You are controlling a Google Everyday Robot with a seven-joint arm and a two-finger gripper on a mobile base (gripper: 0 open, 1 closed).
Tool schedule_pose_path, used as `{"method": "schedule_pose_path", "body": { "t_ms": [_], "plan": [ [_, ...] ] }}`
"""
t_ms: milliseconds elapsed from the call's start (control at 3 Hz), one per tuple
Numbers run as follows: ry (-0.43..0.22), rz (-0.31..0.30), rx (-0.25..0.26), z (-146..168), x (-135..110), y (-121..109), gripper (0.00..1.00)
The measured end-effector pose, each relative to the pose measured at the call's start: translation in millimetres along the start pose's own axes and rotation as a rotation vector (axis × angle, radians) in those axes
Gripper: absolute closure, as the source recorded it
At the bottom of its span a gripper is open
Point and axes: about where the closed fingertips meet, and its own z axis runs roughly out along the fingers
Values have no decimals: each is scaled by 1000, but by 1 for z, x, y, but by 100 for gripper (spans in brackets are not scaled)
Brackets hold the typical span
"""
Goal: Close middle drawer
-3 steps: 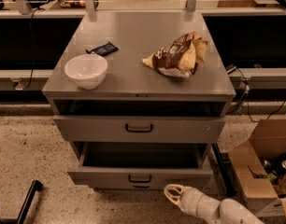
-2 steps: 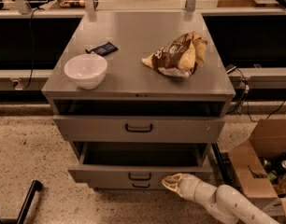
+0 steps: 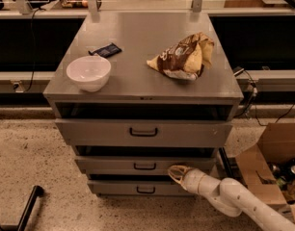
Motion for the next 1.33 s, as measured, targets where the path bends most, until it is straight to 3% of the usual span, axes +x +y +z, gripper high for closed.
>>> {"method": "schedule_pose_path", "body": {
  "t_ms": [333, 1333],
  "plan": [
    [-8, -19, 1, 18, -3, -23, 100],
    [-8, -19, 1, 15, -3, -20, 100]
  ]
}}
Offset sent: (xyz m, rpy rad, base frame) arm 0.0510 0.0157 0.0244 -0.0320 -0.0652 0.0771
